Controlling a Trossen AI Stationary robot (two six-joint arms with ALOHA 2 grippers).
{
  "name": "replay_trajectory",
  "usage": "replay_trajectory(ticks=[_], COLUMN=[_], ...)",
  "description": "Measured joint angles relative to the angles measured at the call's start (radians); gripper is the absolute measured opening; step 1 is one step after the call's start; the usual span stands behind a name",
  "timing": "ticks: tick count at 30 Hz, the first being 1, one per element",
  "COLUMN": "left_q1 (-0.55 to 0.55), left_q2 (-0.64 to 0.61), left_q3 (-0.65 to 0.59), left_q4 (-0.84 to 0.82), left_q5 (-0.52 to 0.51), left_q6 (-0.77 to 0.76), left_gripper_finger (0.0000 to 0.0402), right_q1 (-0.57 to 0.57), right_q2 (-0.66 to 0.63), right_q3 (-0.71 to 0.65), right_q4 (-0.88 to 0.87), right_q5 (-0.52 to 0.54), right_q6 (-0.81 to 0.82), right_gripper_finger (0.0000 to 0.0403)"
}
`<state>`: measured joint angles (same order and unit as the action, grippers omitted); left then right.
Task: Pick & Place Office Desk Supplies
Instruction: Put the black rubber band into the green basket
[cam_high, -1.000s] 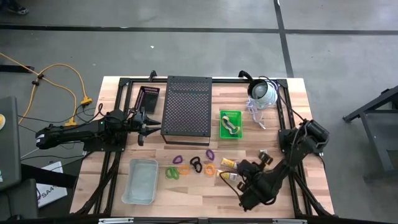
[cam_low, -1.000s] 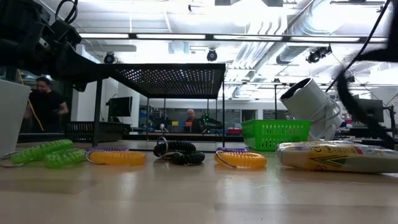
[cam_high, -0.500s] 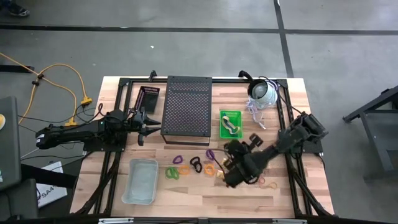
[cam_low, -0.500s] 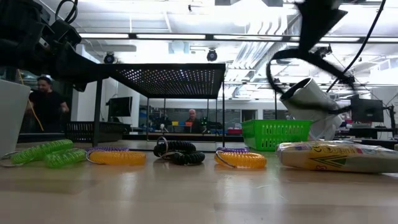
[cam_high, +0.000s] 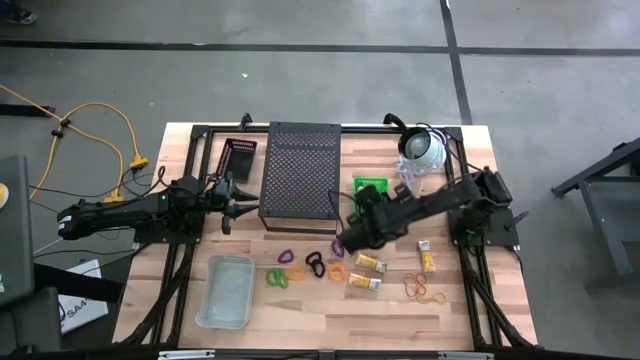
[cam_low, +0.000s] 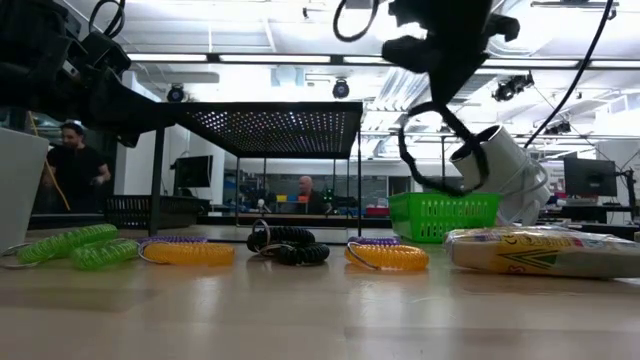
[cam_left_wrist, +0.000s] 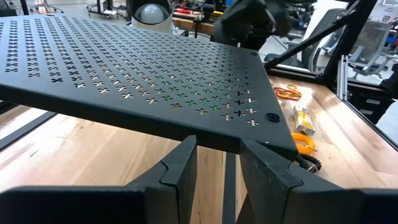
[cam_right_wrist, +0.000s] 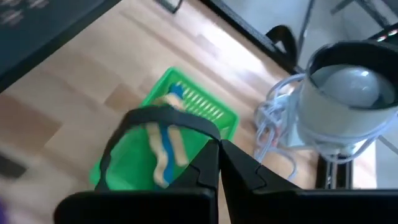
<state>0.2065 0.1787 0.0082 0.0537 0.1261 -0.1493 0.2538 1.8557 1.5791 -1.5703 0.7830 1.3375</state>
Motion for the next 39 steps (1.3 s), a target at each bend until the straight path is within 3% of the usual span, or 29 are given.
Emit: replay_trajectory(ticks=[17,39], left_q1=[0.0,0.0], left_q2=[0.0,0.0], left_q3=[0.0,0.0], left_q4=[0.0,0.0], left_q5=[0.0,0.0], left_q6=[0.0,0.0], left_gripper_finger=[0.0118,0.0118], right_q1=[-0.152,-0.18], right_q2=[0.0,0.001], right_q3=[-0.007,-0.142], right_q4=[0.067,0.23], right_q5=[-0.053,-0.229], right_q6=[-0.052,-0.021], right_gripper_finger=[0.0003,0.0003])
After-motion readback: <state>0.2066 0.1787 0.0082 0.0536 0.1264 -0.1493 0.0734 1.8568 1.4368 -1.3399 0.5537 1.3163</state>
